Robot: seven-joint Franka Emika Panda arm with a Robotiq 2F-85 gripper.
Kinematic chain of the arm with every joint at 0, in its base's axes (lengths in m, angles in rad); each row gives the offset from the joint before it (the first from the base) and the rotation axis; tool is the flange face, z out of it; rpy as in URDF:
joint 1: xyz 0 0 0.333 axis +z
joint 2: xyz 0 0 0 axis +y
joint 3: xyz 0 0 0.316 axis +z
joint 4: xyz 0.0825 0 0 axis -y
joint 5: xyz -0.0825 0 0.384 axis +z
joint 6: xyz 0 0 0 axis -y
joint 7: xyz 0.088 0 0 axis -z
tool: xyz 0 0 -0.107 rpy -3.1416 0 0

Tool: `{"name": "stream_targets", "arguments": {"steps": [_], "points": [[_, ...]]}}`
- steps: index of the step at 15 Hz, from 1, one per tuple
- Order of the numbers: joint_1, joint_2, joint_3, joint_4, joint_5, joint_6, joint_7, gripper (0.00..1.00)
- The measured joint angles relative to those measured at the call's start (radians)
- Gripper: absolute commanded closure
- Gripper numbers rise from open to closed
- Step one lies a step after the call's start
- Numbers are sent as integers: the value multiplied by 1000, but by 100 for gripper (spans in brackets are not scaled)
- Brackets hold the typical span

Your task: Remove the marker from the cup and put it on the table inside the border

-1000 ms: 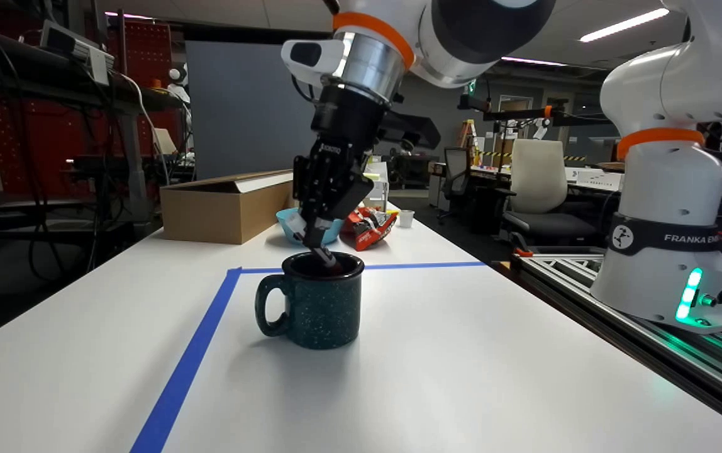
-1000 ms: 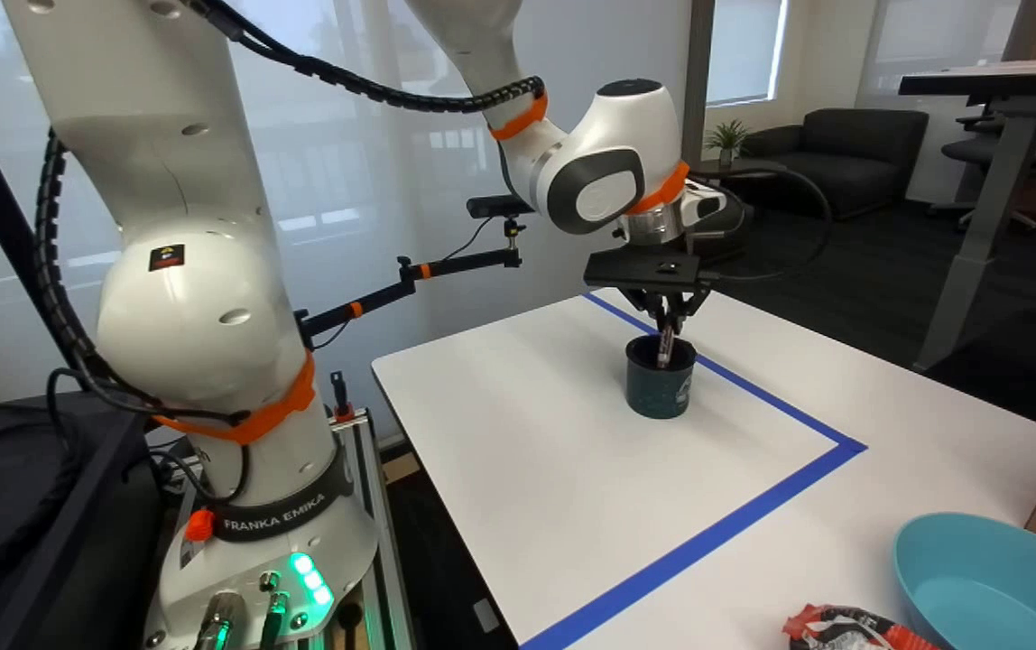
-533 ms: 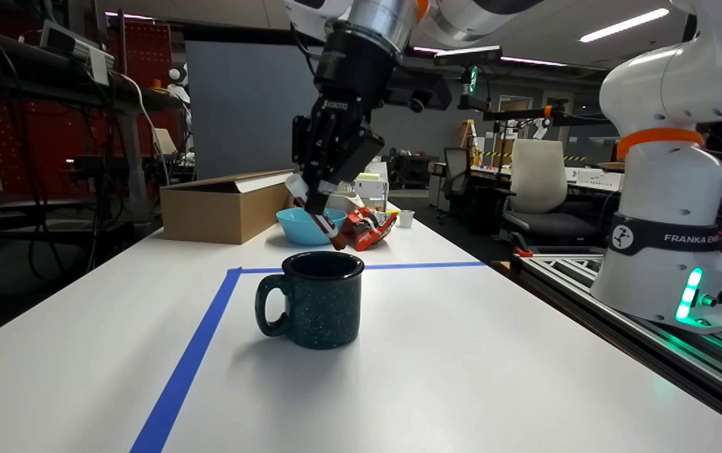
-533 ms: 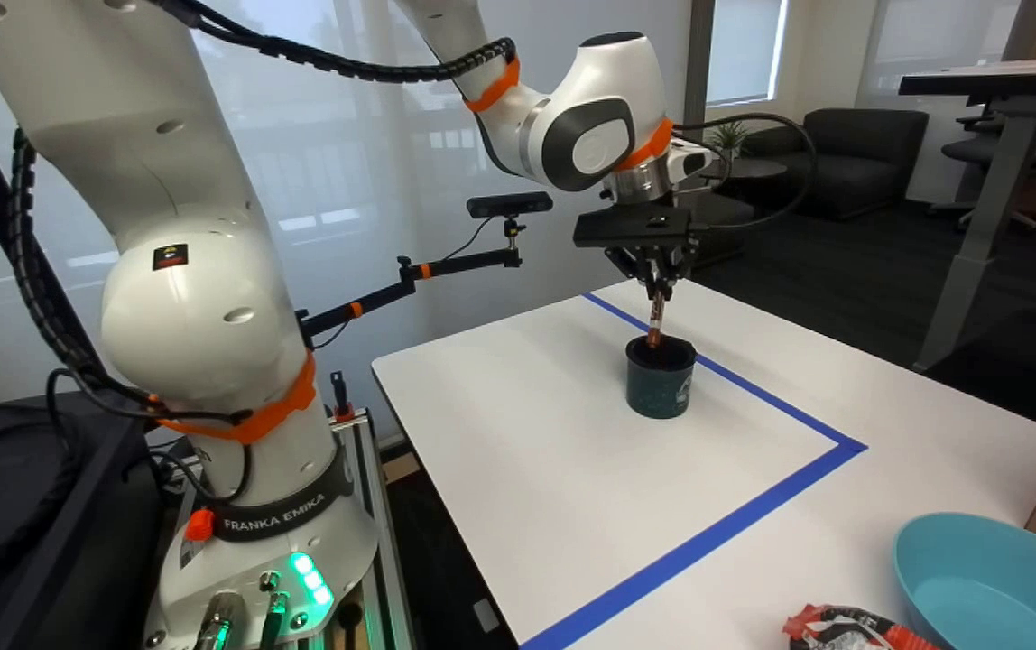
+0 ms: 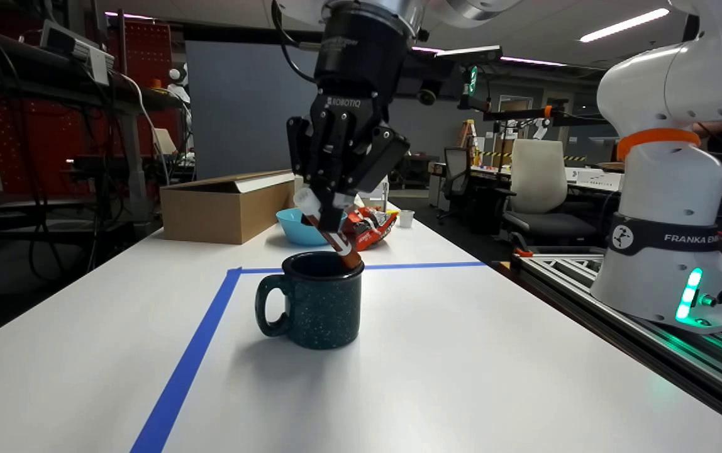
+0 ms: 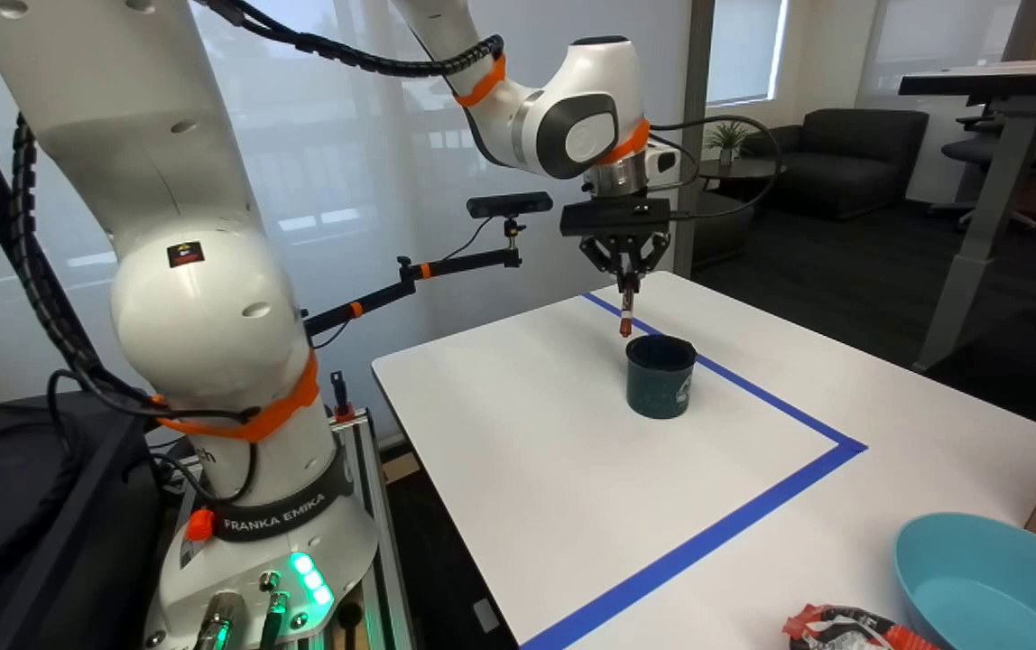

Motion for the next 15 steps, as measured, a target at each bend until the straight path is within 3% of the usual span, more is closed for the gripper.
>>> {"name": "stream_targets", "arguments": {"steps": [6, 15], "points": [[3, 101, 17, 57, -2, -22, -88, 95], [-49, 320, 46, 186, -64, -18, -215, 95]]}}
